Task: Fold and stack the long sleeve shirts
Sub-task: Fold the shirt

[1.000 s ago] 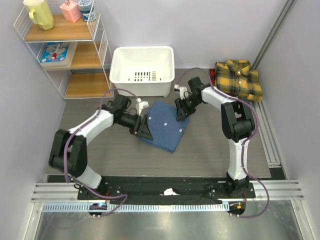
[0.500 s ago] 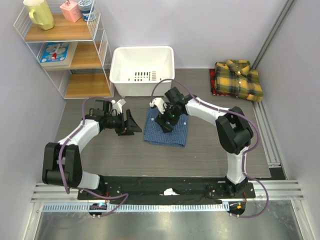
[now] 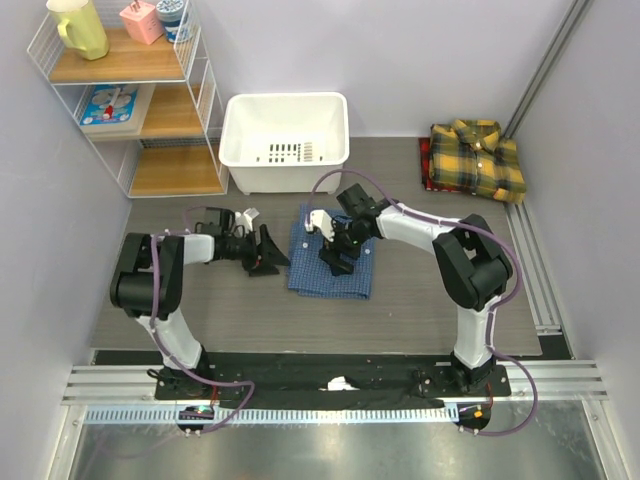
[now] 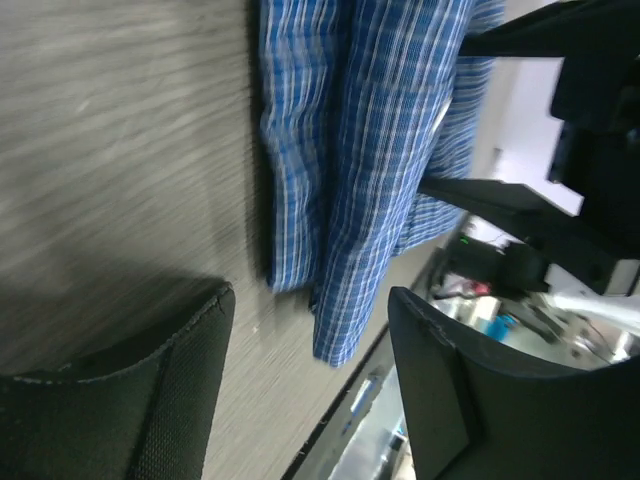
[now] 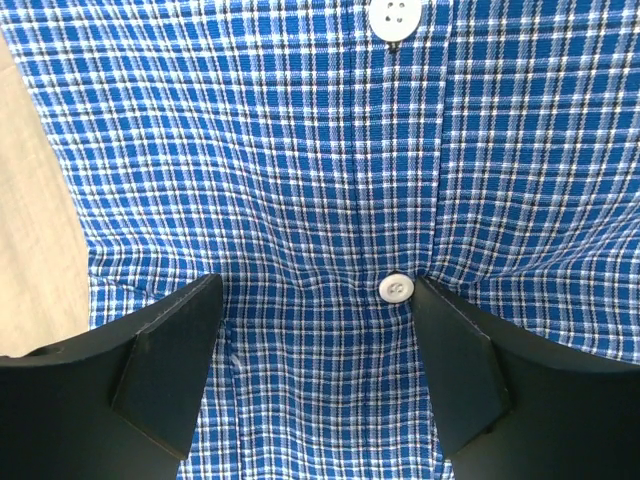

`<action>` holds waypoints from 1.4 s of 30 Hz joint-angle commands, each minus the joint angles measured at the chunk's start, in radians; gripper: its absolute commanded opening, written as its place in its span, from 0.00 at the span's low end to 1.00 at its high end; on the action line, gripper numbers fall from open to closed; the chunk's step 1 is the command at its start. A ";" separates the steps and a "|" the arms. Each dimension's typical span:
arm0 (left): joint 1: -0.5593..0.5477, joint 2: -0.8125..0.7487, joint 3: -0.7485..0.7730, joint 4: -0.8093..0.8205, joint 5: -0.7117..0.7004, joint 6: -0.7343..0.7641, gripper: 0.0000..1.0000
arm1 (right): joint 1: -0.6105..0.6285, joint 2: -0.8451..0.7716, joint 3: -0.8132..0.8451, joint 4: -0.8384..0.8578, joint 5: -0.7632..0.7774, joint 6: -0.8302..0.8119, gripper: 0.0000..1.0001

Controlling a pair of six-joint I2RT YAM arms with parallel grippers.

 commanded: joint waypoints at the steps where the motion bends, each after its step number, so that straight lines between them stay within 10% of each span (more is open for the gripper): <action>1: 0.006 0.109 0.007 0.196 0.080 -0.028 0.65 | 0.015 -0.034 -0.058 -0.179 -0.080 -0.056 0.81; 42: -0.123 0.353 0.026 0.637 0.091 -0.390 0.55 | -0.031 0.093 0.130 -0.061 -0.016 0.213 0.80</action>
